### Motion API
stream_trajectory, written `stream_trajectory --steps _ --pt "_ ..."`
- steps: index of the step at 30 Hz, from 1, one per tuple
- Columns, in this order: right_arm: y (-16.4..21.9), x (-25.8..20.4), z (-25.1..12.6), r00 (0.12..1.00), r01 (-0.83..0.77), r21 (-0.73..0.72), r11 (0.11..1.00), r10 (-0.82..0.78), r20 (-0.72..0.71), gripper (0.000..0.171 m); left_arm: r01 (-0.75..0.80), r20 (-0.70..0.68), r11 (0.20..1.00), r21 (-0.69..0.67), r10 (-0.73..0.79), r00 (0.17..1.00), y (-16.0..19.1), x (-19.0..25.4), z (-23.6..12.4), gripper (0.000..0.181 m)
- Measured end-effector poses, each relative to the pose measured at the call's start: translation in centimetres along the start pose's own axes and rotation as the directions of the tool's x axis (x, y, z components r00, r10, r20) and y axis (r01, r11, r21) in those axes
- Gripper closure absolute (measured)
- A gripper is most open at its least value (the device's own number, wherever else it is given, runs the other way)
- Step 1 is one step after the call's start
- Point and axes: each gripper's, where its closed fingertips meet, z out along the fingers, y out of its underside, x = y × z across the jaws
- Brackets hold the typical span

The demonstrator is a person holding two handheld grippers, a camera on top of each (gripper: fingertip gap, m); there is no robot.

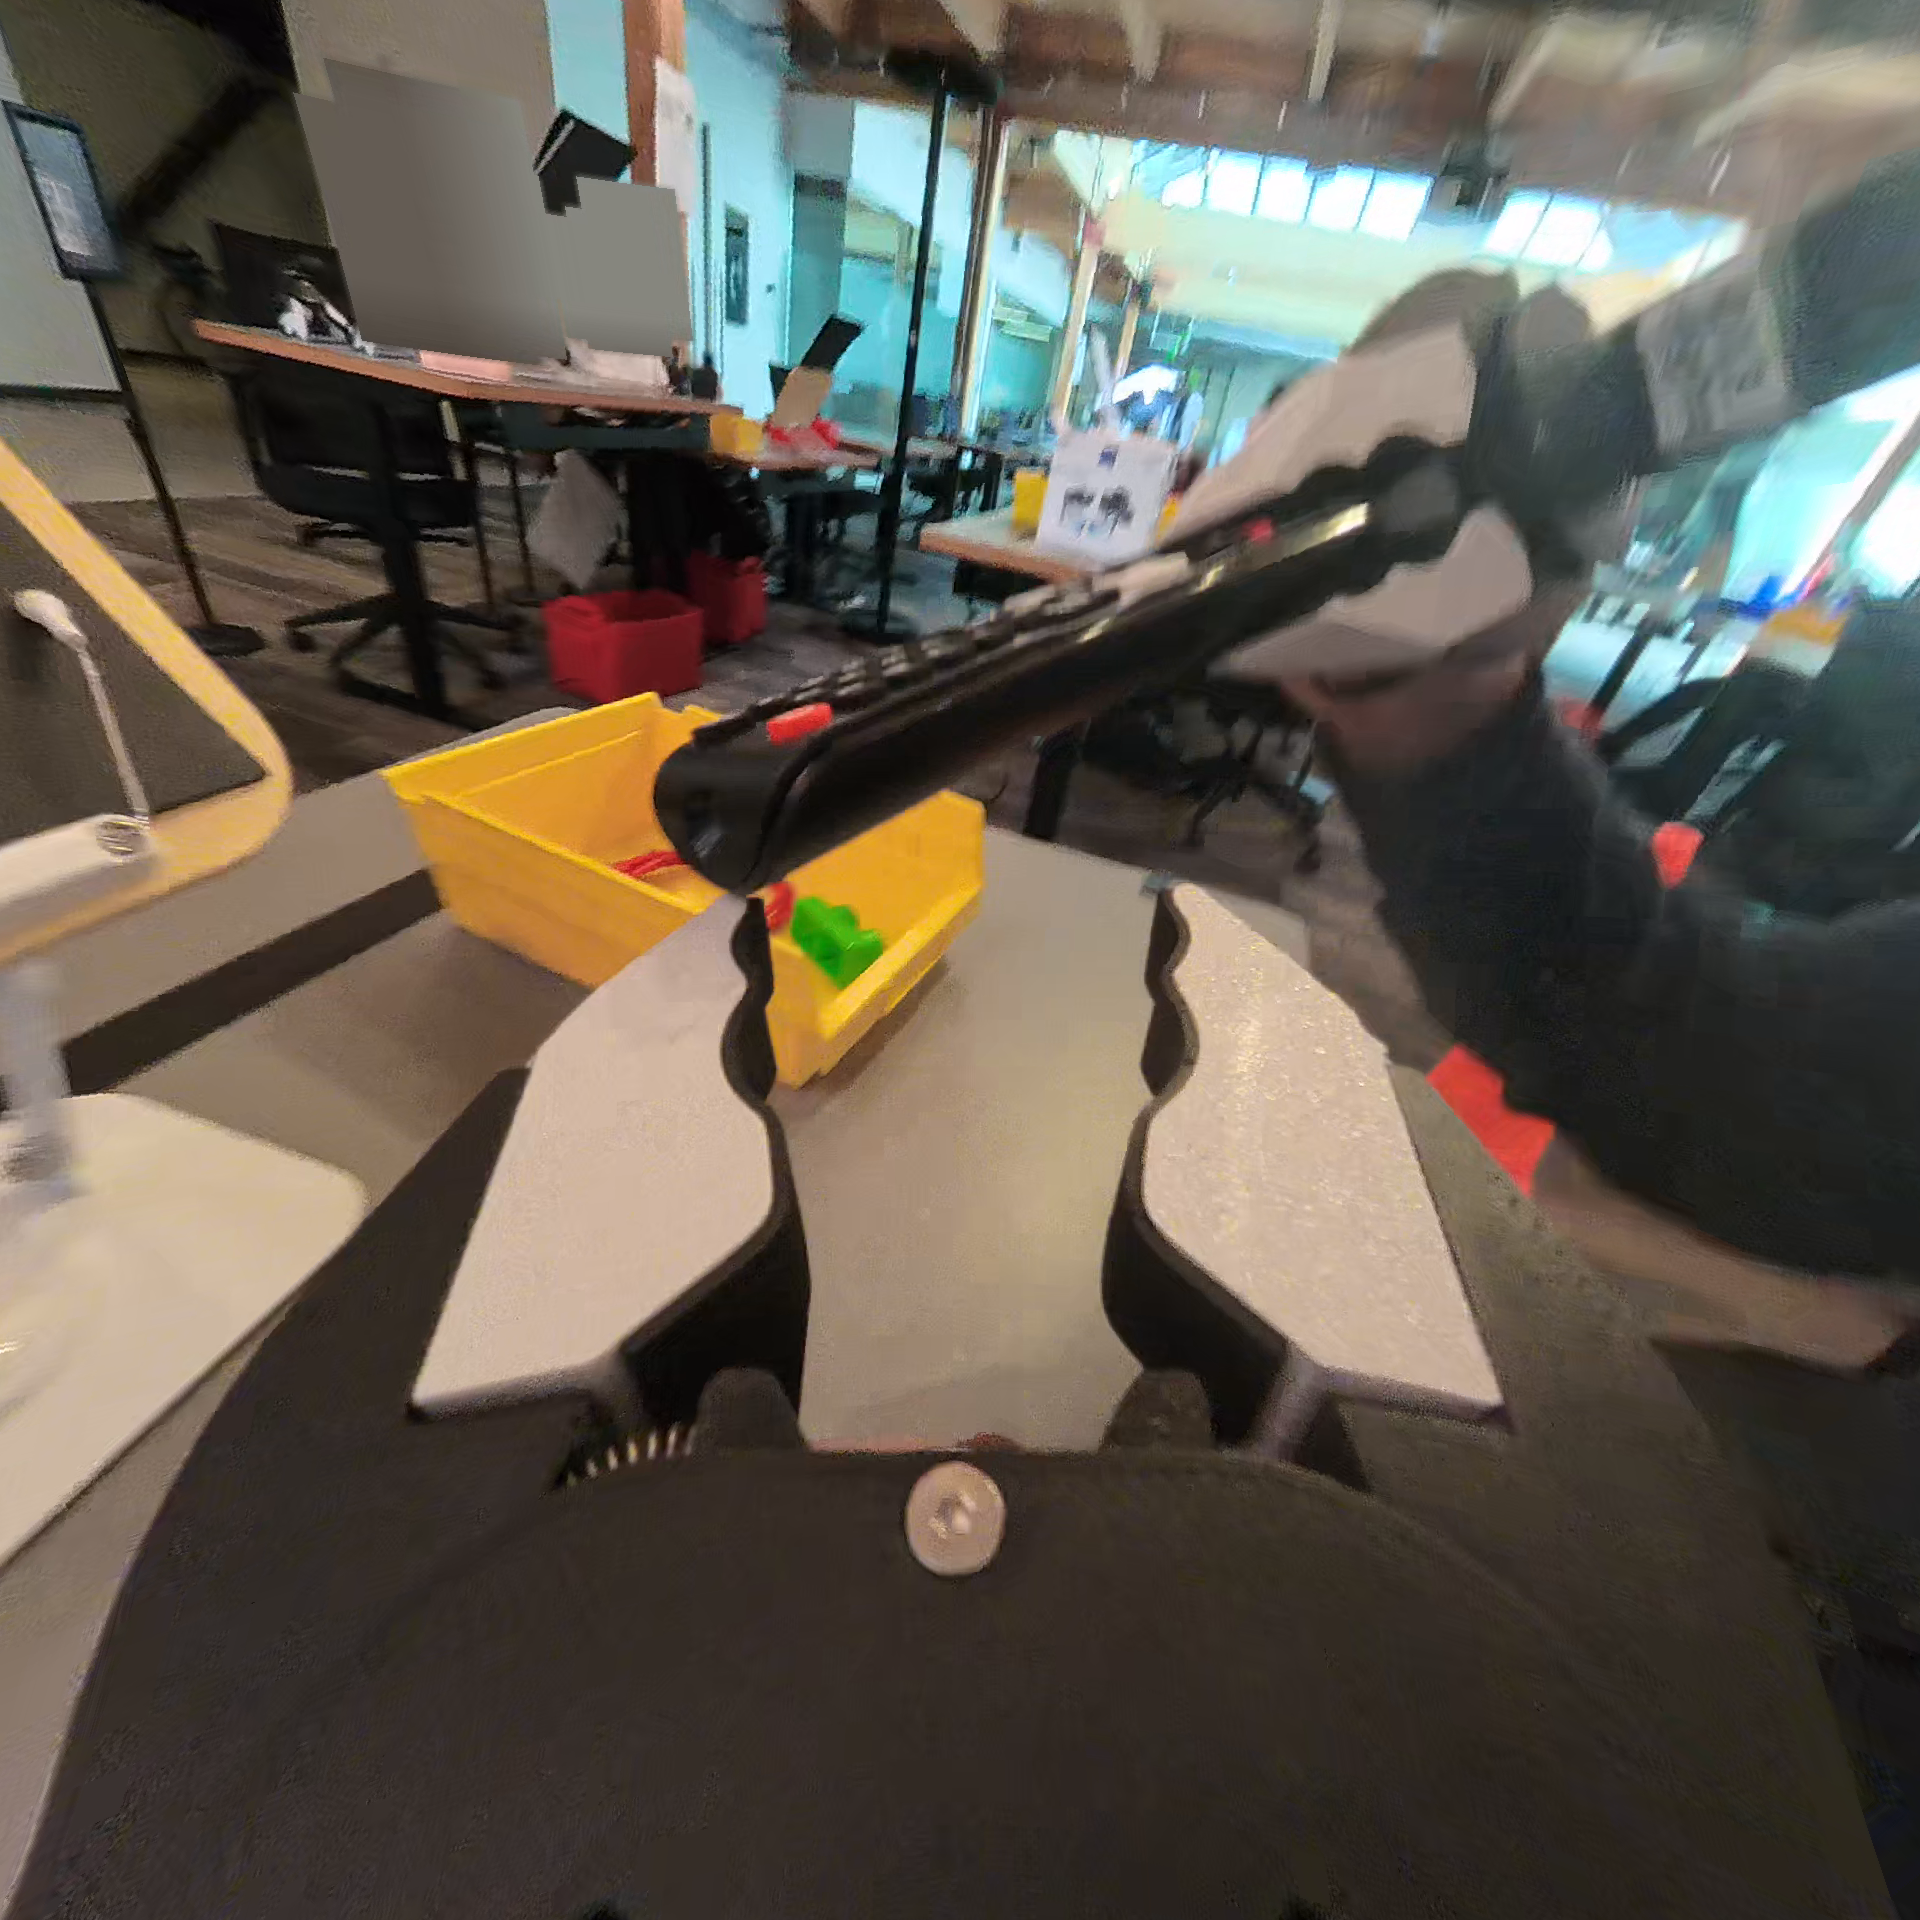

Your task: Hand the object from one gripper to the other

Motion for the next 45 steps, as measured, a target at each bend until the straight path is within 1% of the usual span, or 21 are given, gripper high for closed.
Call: stream_trajectory --steps 2,3,7,10,11,12,14,16,17,18,19,23,24,25,26,27,33,35,37,40,45 --pt "-0.1 0.5 -0.7 0.999 0.015 0.012 1.0 -0.015 0.039 0.152 -0.069 0.025 0.996 -0.06 0.07 0.997 0.2 -0.4 -0.5 0.105" --pt "-0.4 0.6 -1.0 0.998 0.019 0.024 1.0 -0.02 0.063 0.153 -0.093 0.036 0.994 -0.063 0.095 0.995 -0.1 -0.6 -0.7 0.104" --pt "-1.2 -0.4 -1.8 0.981 0.074 0.042 0.996 -0.08 0.176 0.153 -0.097 0.001 0.995 -0.037 0.097 0.995 -1.3 -0.7 -1.0 0.102" --pt "-1.3 -0.9 -1.5 0.972 0.142 0.039 0.989 -0.146 0.185 0.152 -0.145 -0.054 0.985 -0.092 0.141 0.989 -0.7 0.3 -0.2 0.102" --pt "-1.5 -1.1 -1.4 0.969 0.16 0.053 0.986 -0.167 0.183 0.152 -0.138 -0.092 0.985 -0.103 0.129 0.987 -0.4 1.0 0.2 0.102" --pt "-1.7 -1.3 -1.3 0.967 0.175 0.063 0.983 -0.183 0.176 0.152 -0.099 -0.151 0.99 -0.1 0.083 0.985 -0.3 1.8 0.5 0.103" --pt "-1.9 -1.5 -1.1 0.965 0.201 0.071 0.977 -0.21 0.158 0.152 0.022 -0.241 0.997 -0.072 -0.039 0.97 -0.7 2.7 0.8 0.102" --pt "-2.2 -1.7 -1.1 0.966 0.205 0.089 0.975 -0.216 0.142 0.152 0.132 -0.301 0.991 -0.009 -0.129 0.945 -1.6 2.7 0.6 0.107" --pt "-2.2 -1.7 -1.1 0.966 0.206 0.094 0.974 -0.218 0.138 0.152 0.176 -0.325 0.984 0.007 -0.164 0.931 -1.8 2.6 0.5 0.114" --pt "-2.1 -1.9 -1.1 0.965 0.211 0.094 0.973 -0.222 0.137 0.152 0.205 -0.339 0.979 0.013 -0.188 0.922 -1.8 2.5 0.4 0.119" --pt "-2.0 -2.1 -1.0 0.964 0.213 0.093 0.973 -0.225 0.142 0.152 0.225 -0.35 0.974 0.004 -0.21 0.913 -1.5 2.4 0.5 0.118" --pt "-2.0 -2.2 -0.9 0.964 0.216 0.107 0.97 -0.23 0.134 0.152 0.237 -0.368 0.971 -0.021 -0.228 0.901 -1.0 2.4 0.6 0.116" --pt "-2.1 -2.3 -0.9 0.964 0.215 0.112 0.97 -0.229 0.133 0.152 0.247 -0.385 0.969 -0.034 -0.24 0.891 -0.9 2.6 0.7 0.112" --pt "-2.1 -2.3 -0.9 0.963 0.217 0.112 0.97 -0.232 0.135 0.152 0.256 -0.387 0.965 -0.053 -0.256 0.886 -0.8 2.7 0.8 0.1" --pt "-2.1 -2.3 -0.9 0.963 0.221 0.109 0.969 -0.235 0.131 0.152 0.248 -0.384 0.967 -0.068 -0.254 0.888 -0.6 2.7 1.0 0.102" --pt "-2.1 -2.3 -0.9 0.964 0.221 0.109 0.969 -0.234 0.126 0.152 0.236 -0.391 0.971 -0.047 -0.235 0.89 -0.9 2.7 0.9 0.113" --pt "-1.9 -2.5 -0.8 0.97 0.191 0.122 0.974 -0.206 0.127 0.152 0.25 -0.405 0.967 -0.035 -0.243 0.882 -0.8 2.8 0.8 0.115" --pt "-1.6 -2.4 -0.7 0.975 0.177 0.122 0.977 -0.191 0.115 0.151 0.241 -0.385 0.97 -0.006 -0.225 0.895 -0.9 2.7 0.8 0.116" --pt "-1.4 -2.5 -0.6 0.977 0.169 0.12 0.978 -0.182 0.113 0.152 0.263 -0.392 0.965 0.021 -0.234 0.89 -1.2 2.7 0.6 0.119" --pt "-1.3 -2.7 -0.4 0.976 0.169 0.119 0.978 -0.183 0.118 0.153 0.308 -0.396 0.95 0.054 -0.263 0.88 -1.3 2.5 0.8 0.122" --pt "-1.2 -2.8 -0.5 0.974 0.191 0.113 0.975 -0.202 0.097 0.154 0.309 -0.394 0.95 0.054 -0.264 0.881 -1.0 2.5 0.9 0.123"
